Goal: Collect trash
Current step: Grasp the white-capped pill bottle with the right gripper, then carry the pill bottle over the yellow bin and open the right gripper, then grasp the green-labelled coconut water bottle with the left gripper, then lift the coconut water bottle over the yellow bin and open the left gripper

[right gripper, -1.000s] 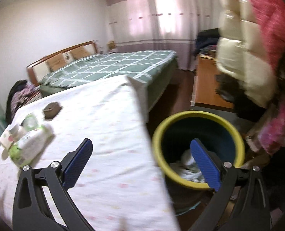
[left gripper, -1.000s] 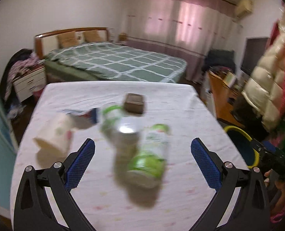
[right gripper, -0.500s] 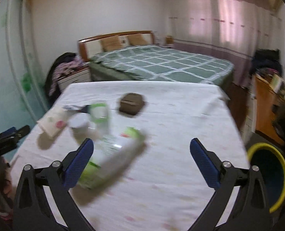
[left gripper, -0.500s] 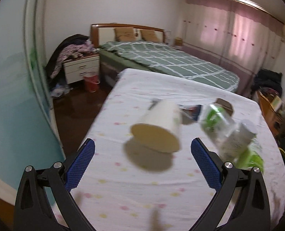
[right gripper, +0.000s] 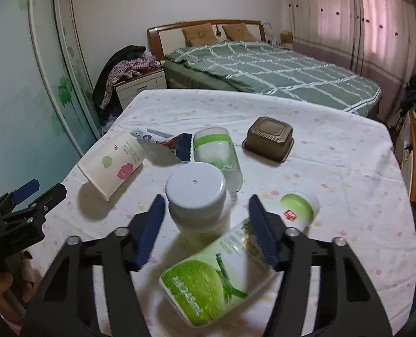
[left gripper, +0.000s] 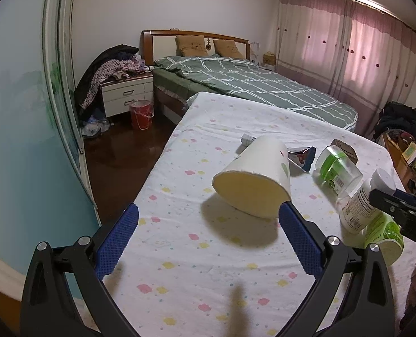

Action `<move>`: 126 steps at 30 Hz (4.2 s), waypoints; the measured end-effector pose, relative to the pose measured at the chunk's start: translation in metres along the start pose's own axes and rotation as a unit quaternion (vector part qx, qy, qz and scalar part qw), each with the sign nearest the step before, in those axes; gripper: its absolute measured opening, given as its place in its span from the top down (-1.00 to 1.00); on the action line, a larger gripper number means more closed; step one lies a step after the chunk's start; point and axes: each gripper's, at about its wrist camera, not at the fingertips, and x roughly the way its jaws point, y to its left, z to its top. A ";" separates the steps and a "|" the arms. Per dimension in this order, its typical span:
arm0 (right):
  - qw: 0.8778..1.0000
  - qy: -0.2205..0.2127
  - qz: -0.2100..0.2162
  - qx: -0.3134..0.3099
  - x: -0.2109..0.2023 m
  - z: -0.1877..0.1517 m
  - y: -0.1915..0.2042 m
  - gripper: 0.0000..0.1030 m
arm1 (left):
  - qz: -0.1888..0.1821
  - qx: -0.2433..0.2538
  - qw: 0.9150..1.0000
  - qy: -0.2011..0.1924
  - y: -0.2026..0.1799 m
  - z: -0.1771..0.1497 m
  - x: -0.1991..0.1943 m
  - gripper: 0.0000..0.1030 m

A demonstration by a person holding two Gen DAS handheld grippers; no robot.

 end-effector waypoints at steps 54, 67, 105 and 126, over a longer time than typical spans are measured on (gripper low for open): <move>0.846 -0.090 -0.384 0.360 -0.141 -0.123 -0.310 -0.22 | -0.141 0.122 0.982 0.041 -0.123 -0.023 -0.015 -0.91; 0.858 -0.098 -0.378 0.335 -0.141 -0.116 -0.301 -0.37 | -0.192 0.170 0.962 0.093 -0.185 -0.036 0.001 -0.91; 0.870 -0.110 -0.344 0.336 -0.140 -0.116 -0.300 -0.37 | -0.193 0.216 0.957 0.015 -0.213 0.024 -0.038 -0.01; 0.879 -0.127 -0.311 0.339 -0.145 -0.119 -0.297 -0.37 | -0.186 0.218 0.958 0.006 -0.267 0.064 -0.003 0.00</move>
